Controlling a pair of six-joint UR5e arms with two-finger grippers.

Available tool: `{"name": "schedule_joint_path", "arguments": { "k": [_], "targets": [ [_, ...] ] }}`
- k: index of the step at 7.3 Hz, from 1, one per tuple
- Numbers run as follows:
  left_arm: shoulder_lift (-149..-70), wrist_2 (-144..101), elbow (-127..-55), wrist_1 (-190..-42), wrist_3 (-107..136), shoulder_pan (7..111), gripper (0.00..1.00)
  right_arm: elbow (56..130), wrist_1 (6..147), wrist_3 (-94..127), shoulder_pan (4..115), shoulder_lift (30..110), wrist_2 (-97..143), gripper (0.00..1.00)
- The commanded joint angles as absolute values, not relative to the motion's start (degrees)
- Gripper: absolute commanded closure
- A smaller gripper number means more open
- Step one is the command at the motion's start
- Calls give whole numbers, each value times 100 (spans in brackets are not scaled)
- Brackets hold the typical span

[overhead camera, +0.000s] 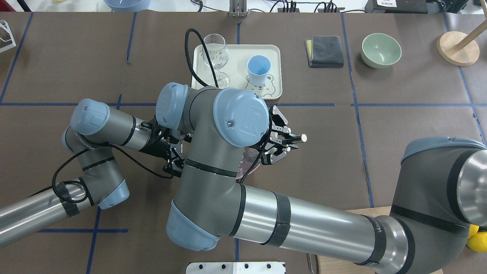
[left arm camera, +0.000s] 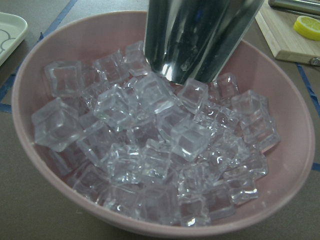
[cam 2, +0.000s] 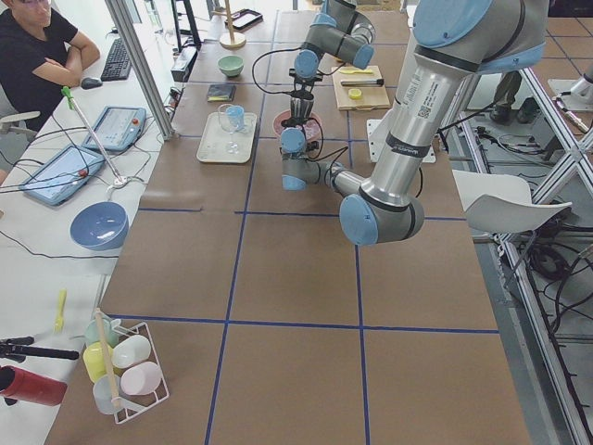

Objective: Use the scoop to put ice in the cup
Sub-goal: 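Hold the pink bowl with the left gripper while the right dips the scoop in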

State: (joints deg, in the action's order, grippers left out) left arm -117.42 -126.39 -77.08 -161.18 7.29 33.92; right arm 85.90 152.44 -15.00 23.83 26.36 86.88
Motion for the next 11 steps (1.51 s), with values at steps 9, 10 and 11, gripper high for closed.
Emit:
{"name": "schedule_joint_path", "arguments": {
  "k": [9,10,11],
  "targets": [
    [-11742,-12639,-7717,-16119,729,3437,0,9967,12975,-1494,2399,4236,8683,100],
    [-11742,-12639,-7717,-16119,729,3445,0,9975,12729,-1485,2417,4289,8718,100],
    [-11742,-12639,-7717,-16119,729,3471,0,10002,12300,-1485,2434,4437,8736,100]
  ]
}}
